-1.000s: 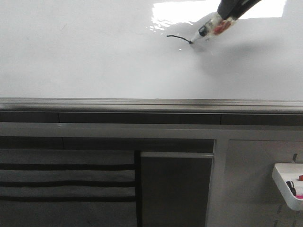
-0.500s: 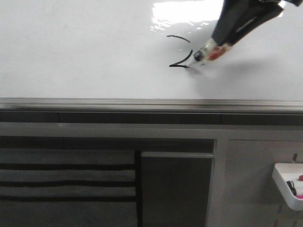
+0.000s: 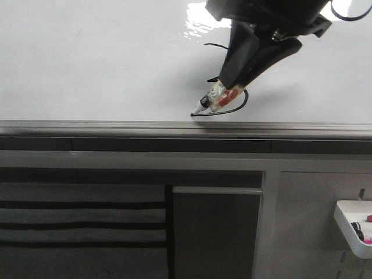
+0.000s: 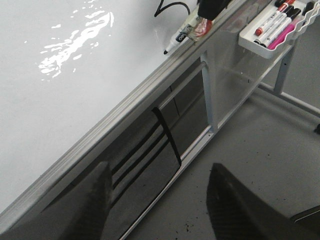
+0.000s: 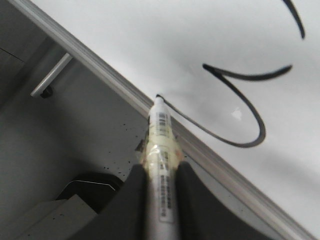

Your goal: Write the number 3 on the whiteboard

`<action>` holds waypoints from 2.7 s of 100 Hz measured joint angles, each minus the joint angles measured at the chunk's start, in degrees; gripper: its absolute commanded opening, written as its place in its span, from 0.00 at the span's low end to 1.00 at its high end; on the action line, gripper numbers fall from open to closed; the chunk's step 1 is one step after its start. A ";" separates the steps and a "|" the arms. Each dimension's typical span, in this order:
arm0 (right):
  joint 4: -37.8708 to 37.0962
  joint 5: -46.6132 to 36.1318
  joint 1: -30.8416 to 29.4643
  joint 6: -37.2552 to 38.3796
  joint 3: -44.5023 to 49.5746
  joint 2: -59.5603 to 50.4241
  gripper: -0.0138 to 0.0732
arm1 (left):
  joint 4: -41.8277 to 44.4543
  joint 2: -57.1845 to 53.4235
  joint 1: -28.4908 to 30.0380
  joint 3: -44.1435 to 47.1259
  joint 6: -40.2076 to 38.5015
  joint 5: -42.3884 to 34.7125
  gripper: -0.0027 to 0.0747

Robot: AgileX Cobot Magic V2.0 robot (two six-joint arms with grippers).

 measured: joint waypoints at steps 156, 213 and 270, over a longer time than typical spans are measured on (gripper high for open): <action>-1.46 10.98 11.20 -36.25 2.29 -17.45 0.17 | -37.01 35.85 -0.23 -23.93 56.75 6.44 0.01; -3.23 12.76 -1.06 -19.39 1.06 -20.02 0.54 | -30.46 35.85 15.98 -22.77 32.67 -4.68 0.01; -3.32 13.26 -3.31 -17.95 1.06 -20.42 0.54 | -31.80 42.18 25.33 -18.61 21.48 -11.56 0.02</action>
